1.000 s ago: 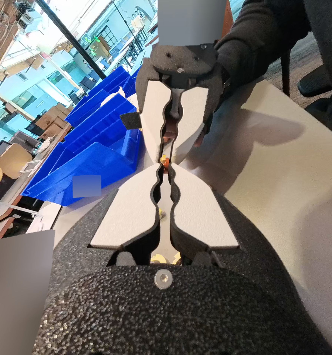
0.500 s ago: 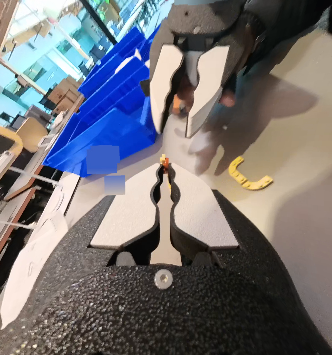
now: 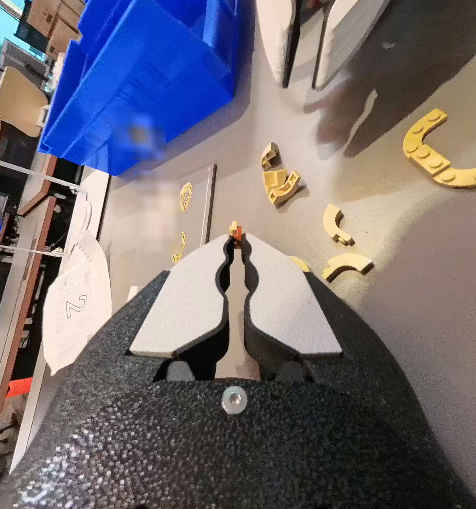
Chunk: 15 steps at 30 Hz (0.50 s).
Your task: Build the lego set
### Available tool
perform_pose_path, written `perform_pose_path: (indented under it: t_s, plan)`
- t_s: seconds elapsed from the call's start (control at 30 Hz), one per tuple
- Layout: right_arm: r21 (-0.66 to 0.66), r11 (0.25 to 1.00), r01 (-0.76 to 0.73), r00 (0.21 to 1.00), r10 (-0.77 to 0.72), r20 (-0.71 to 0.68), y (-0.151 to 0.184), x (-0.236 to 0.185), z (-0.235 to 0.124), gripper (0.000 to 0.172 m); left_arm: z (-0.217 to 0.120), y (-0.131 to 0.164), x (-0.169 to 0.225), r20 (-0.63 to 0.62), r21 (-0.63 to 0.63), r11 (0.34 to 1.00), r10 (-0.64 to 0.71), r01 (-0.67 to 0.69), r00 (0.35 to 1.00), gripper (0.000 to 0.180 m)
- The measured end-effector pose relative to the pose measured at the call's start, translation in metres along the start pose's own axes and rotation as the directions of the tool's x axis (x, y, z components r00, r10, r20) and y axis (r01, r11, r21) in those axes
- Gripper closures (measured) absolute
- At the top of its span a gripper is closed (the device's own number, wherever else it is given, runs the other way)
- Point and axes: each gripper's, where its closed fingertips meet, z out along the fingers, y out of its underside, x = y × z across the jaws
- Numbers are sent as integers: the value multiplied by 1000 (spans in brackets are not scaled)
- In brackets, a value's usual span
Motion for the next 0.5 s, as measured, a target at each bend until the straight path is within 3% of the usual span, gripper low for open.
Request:
perform_pose_path:
  t_s: [0.5]
  plan:
    - [-35,999,18,1000,-18,0,5,-1,2,159,6,19,7,-42,-111,994,17,-22,999,176]
